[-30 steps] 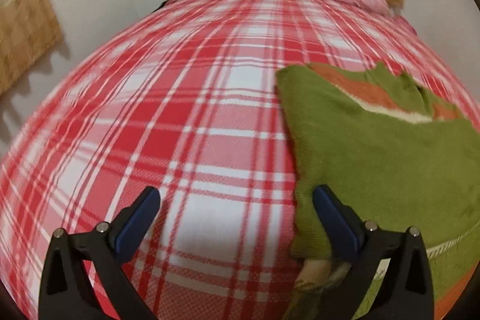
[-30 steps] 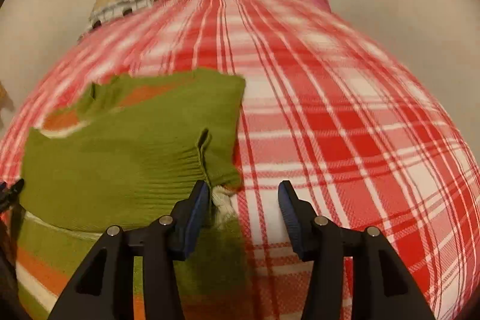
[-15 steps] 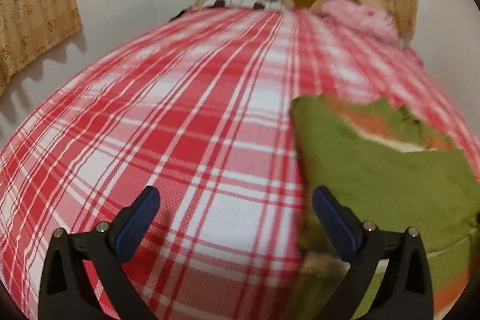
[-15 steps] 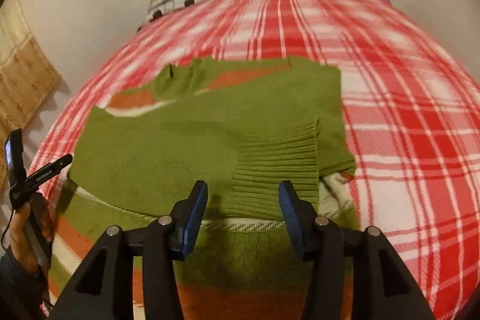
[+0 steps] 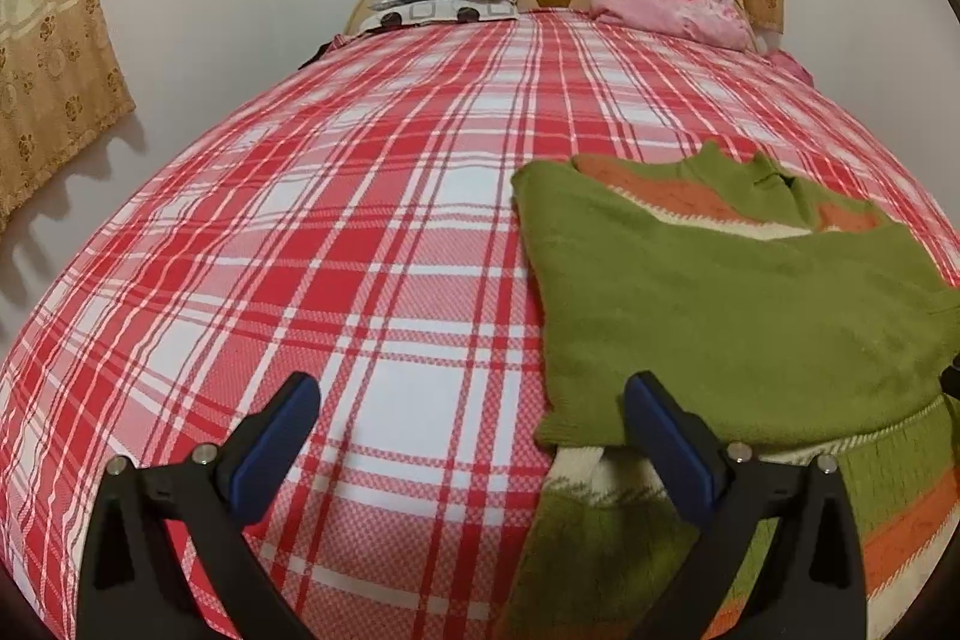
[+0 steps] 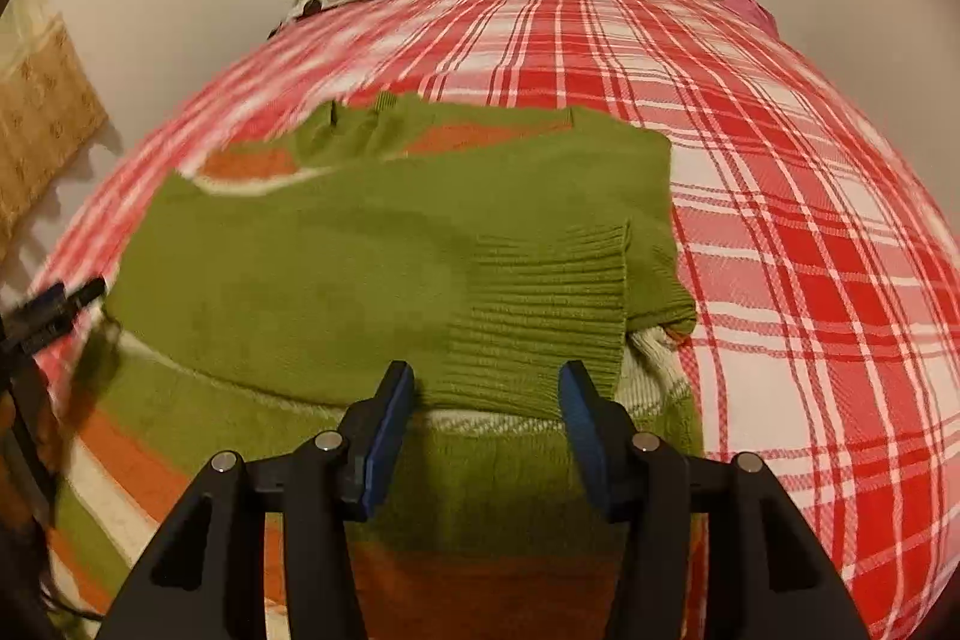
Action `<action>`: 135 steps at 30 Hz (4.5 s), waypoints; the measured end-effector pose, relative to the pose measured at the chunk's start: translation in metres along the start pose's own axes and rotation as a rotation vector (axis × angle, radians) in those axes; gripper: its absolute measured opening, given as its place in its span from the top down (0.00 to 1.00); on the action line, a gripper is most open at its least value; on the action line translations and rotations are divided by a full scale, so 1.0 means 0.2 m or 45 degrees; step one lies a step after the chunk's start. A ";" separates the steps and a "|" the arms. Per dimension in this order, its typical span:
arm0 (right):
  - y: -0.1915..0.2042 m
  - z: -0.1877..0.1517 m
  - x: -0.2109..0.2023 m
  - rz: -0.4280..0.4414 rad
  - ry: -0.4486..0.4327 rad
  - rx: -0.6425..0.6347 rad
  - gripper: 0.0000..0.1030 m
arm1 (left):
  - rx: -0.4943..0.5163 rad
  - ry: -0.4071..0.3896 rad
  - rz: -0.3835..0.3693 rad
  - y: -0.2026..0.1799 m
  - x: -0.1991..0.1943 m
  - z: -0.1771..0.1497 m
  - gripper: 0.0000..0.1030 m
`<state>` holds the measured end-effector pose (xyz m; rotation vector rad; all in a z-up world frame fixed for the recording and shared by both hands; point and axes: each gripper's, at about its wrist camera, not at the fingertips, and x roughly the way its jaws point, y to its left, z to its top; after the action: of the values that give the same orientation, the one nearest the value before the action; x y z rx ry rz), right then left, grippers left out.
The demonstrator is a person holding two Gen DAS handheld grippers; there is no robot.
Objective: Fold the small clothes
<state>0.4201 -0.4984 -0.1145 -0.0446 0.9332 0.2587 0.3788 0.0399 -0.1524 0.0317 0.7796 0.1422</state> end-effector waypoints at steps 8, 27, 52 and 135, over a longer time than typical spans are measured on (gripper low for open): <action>0.03 -0.02 0.00 -0.049 0.008 -0.039 0.44 | 0.010 0.033 -0.043 -0.02 -0.03 -0.04 0.00; 0.03 -0.04 0.01 -0.015 -0.003 -0.028 0.34 | -0.007 0.168 -0.054 -0.02 0.05 -0.10 0.00; 0.08 -0.27 -0.23 -0.018 -0.026 0.025 0.33 | 0.045 0.081 -0.280 -0.06 -0.38 -0.36 0.00; 0.02 -1.22 -0.97 -0.007 -0.048 0.251 0.63 | 0.042 0.262 -0.703 0.11 -0.88 -1.13 0.76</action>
<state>0.1165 -0.5695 -0.1038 0.1388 0.9170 0.1607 0.0940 0.0324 -0.1881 -0.1686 0.9693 -0.3971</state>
